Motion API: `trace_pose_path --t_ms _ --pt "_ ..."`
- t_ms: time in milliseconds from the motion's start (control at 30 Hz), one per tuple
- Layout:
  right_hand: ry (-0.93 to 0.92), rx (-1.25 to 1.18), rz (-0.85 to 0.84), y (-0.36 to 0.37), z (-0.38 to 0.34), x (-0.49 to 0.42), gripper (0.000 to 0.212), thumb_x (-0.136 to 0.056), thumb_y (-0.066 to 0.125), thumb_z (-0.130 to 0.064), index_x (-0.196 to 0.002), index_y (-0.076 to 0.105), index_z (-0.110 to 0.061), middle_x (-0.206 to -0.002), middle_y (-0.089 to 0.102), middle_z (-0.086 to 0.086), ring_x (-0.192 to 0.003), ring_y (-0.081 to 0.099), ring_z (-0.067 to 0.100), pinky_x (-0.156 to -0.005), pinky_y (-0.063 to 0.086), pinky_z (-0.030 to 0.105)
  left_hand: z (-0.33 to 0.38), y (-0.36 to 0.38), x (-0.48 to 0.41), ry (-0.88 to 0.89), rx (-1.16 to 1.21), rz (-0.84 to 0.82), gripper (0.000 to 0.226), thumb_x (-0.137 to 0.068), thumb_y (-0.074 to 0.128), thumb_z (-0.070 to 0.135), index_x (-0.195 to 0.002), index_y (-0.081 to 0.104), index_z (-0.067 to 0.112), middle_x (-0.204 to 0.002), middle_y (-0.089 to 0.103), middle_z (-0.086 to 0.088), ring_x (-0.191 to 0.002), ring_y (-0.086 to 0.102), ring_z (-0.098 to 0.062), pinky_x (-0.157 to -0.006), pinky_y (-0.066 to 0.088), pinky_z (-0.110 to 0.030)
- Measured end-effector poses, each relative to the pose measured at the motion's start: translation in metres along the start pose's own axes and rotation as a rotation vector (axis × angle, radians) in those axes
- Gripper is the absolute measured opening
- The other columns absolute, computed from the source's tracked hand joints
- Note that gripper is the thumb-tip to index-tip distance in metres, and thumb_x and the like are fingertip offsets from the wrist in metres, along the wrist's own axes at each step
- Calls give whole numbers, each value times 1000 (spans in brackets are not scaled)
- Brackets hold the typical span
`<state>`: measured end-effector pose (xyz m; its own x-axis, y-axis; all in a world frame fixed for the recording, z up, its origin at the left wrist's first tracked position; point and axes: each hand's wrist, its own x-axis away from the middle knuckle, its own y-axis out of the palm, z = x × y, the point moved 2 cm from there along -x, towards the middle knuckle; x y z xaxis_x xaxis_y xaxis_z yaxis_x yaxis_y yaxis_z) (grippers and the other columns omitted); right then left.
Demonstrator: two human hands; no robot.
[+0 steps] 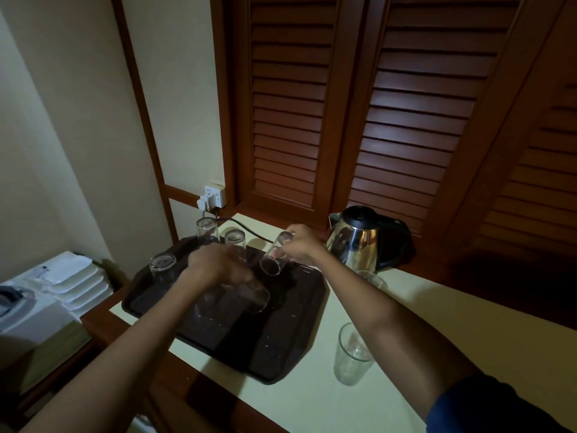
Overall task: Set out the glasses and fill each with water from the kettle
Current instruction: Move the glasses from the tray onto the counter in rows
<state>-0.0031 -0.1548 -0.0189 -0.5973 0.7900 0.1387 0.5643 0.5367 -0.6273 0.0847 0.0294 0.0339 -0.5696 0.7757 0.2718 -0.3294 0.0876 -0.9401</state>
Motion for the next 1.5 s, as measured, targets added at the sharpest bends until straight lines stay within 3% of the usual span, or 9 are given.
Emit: trace_pose_path --t_ms 133,233,367,567,800,933,1100,1333,1500 --pt "108 -329 44 -21 17 13 38 -70 96 -12 -86 62 -17 -95 66 3 -89 66 18 -79 62 36 -25 7 -2 101 447 -170 49 -80 79 50 -115 73 17 -112 74 -9 -104 71 -32 -96 56 -44" --pt "234 -571 -5 -36 28 27 42 -71 96 -14 -103 69 -10 -103 71 5 -98 71 19 -77 62 29 -46 20 7 39 893 -293 78 -61 89 63 -119 74 13 -106 77 -13 -80 71 -20 -67 56 -31" --pt "369 -937 -208 -53 36 60 48 -81 87 -6 -123 64 -3 -121 69 18 -99 72 29 -76 65 35 -43 43 22 28 1366 -381 64 -71 89 51 -116 78 6 -110 76 -17 -91 71 -24 -69 61 -32" --pt "302 -1282 -362 -102 64 117 49 -79 78 6 -124 61 3 -114 64 30 -100 71 48 -71 68 47 22 44 82 218 1486 -306 49 -67 91 18 -115 80 16 -120 76 -15 -101 77 -28 -74 64 -31" --pt "79 -855 -171 -167 133 166 44 -87 70 8 -129 66 -5 -101 75 13 -91 75 25 -102 54 51 144 82 152 458 1282 -80 63 -60 97 17 -118 72 16 -111 79 -7 -102 77 -21 -78 63 -30" --pt "63 -521 110 -184 187 178 45 -87 75 11 -128 68 -4 -105 72 10 -81 73 13 -66 55 20 199 134 162 441 1027 17 66 -61 100 27 -117 67 26 -106 81 4 -100 77 -18 -88 63 -39" --pt "172 -260 222 -177 231 183 66 -65 97 -3 -125 71 -8 -126 72 12 -120 69 27 -102 56 40 223 203 154 377 923 20 65 -64 99 22 -118 62 25 -102 80 15 -98 74 -11 -89 59 -32" --pt "249 -159 252 -162 246 179 68 -67 97 -11 -129 69 -7 -134 69 10 -123 67 23 -86 47 19 226 250 138 314 1019 -13 61 -67 96 7 -114 58 20 -100 78 24 -88 73 5 -78 55 -20" --pt "268 -145 288 -158 248 177 70 -66 97 -11 -129 69 -9 -136 69 10 -123 66 25 -86 49 21 236 250 143 309 1032 -67 71 -51 94 42 -110 57 30 -103 76 26 -94 74 3 -77 53 -12"
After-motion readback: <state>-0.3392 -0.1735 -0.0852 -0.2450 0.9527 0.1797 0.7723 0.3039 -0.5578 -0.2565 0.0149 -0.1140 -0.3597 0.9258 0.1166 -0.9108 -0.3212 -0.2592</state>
